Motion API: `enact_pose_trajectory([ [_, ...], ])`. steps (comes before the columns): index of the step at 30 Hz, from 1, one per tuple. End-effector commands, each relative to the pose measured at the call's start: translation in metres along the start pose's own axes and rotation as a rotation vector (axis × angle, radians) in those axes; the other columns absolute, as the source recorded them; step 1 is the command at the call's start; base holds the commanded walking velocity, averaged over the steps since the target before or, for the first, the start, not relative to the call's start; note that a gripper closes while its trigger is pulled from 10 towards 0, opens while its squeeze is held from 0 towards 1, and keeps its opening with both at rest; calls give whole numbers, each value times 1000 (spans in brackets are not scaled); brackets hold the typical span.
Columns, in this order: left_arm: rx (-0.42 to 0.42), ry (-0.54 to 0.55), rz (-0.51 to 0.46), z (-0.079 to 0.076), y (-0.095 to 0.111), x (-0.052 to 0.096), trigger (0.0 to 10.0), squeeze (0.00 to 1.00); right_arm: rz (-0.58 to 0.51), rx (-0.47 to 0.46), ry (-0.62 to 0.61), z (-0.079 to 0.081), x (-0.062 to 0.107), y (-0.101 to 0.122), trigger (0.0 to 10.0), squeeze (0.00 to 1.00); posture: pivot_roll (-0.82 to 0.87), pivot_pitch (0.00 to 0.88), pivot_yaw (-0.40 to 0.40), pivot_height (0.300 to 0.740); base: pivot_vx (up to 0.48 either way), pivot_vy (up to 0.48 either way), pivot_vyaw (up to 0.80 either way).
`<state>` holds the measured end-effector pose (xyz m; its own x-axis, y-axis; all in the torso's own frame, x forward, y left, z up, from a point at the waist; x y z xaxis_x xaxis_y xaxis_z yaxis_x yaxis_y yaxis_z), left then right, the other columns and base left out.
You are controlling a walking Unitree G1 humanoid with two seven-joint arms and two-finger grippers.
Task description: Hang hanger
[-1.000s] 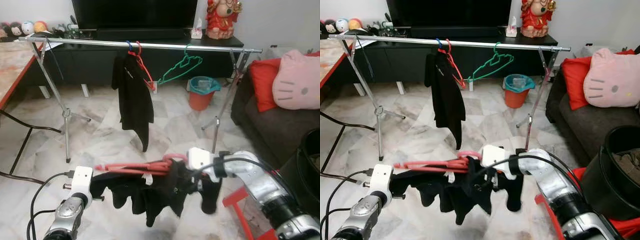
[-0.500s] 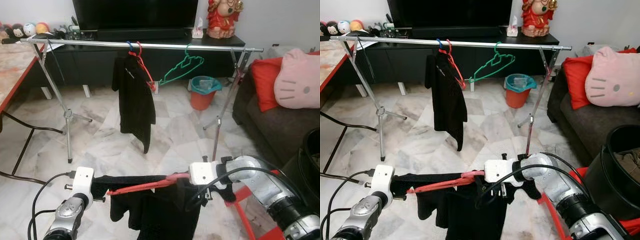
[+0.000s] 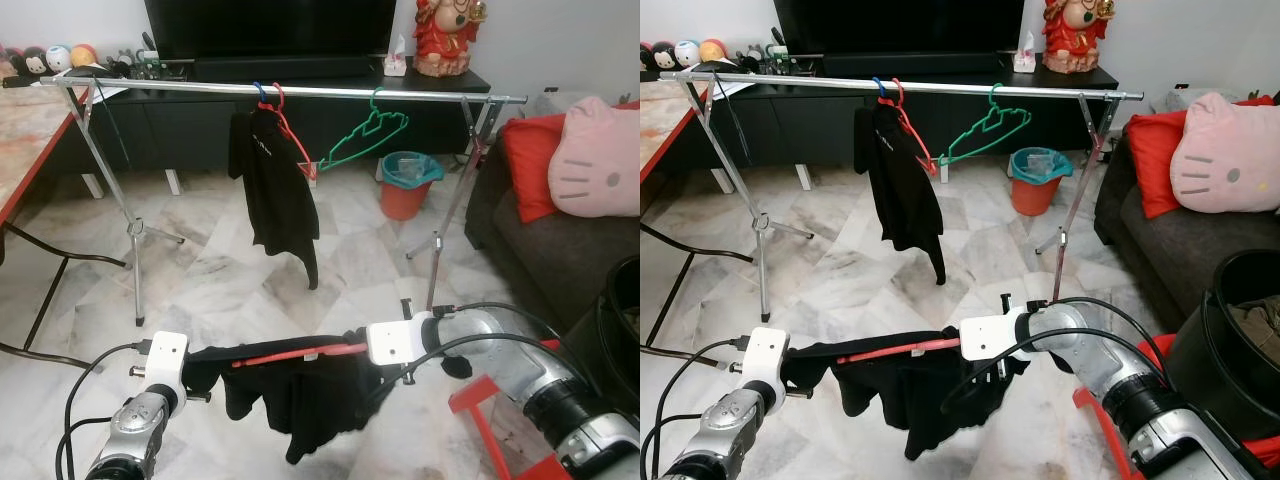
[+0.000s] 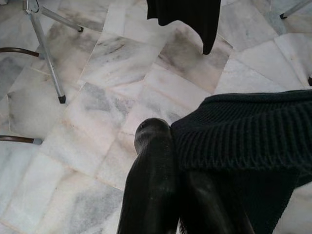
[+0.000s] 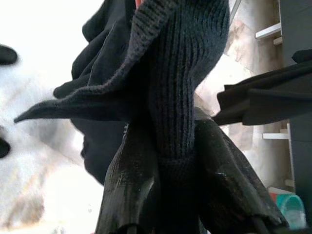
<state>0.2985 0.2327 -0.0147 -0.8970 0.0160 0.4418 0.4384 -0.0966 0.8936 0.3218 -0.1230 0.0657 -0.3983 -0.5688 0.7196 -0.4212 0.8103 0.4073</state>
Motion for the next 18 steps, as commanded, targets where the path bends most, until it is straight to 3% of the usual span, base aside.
enact_pose_trajectory([
  [1,32,56,7,16,0,2,10000,0,72,22,-8,-4,4,-10,0,0,37,0,-9,740,0,0,0],
  [10,34,27,-10,12,7,0,10000,0,158,83,-72,-5,-10,-6,0,0,37,0,-6,740,0,0,0],
  [14,35,8,-7,9,7,-1,10000,0,156,15,-170,-13,-16,-2,0,0,38,0,-7,740,0,0,0],
  [18,33,-5,-2,6,6,-1,10000,0,86,-82,-199,-16,-19,7,0,0,37,0,-5,740,0,0,0],
])
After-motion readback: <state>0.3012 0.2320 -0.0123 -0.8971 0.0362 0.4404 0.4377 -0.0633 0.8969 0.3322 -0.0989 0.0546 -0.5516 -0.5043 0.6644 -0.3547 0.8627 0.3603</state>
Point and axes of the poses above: a point about 5 cm out from each wrist's last joint towards the gripper, its own x axis pointing back from the gripper into the wrist, its own y axis along the axis of the wrist's last joint, z = x × y, the point moved 3 cm from there along -x, pointing out of the wrist towards the gripper, and after that the axes turned 3 degrees about x, right-handed, at the moved point
